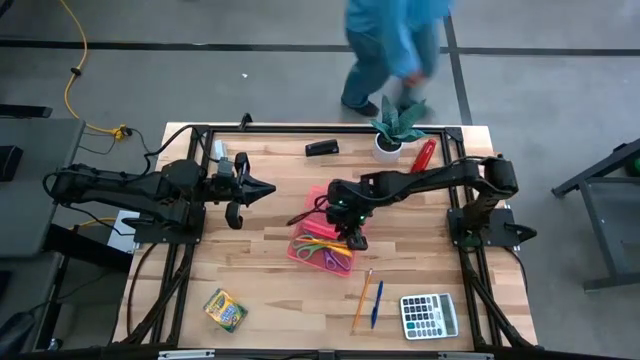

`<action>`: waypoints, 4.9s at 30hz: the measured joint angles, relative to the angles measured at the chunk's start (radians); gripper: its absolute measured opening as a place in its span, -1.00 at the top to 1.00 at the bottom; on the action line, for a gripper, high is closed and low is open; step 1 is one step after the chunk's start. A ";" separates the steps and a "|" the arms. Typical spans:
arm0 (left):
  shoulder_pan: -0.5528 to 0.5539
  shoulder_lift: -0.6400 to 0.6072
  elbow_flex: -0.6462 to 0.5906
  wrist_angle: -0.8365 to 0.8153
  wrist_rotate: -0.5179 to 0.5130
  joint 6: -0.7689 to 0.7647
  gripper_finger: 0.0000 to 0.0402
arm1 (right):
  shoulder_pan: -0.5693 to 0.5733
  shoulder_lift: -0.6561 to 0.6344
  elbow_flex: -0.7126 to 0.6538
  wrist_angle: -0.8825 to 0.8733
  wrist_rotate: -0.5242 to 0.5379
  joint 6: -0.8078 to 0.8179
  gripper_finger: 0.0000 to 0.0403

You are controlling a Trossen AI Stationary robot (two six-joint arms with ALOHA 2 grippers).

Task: Pick & place school supplies into a supply box
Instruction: Put the top orange pencil into the pink supply box, then put the bottom orange pencil into the pink supply box

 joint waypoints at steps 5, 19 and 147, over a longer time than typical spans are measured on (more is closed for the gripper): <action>0.000 0.000 0.000 0.000 -0.001 0.006 1.00 | 0.033 -0.022 -0.133 0.301 -0.070 0.122 0.82; 0.000 0.000 0.000 0.006 -0.027 -0.035 1.00 | 0.045 0.158 -0.133 0.560 0.011 0.167 0.99; -0.001 -0.051 -0.229 0.288 -0.023 -0.047 1.00 | 0.517 -0.028 -0.183 0.075 0.227 1.996 0.19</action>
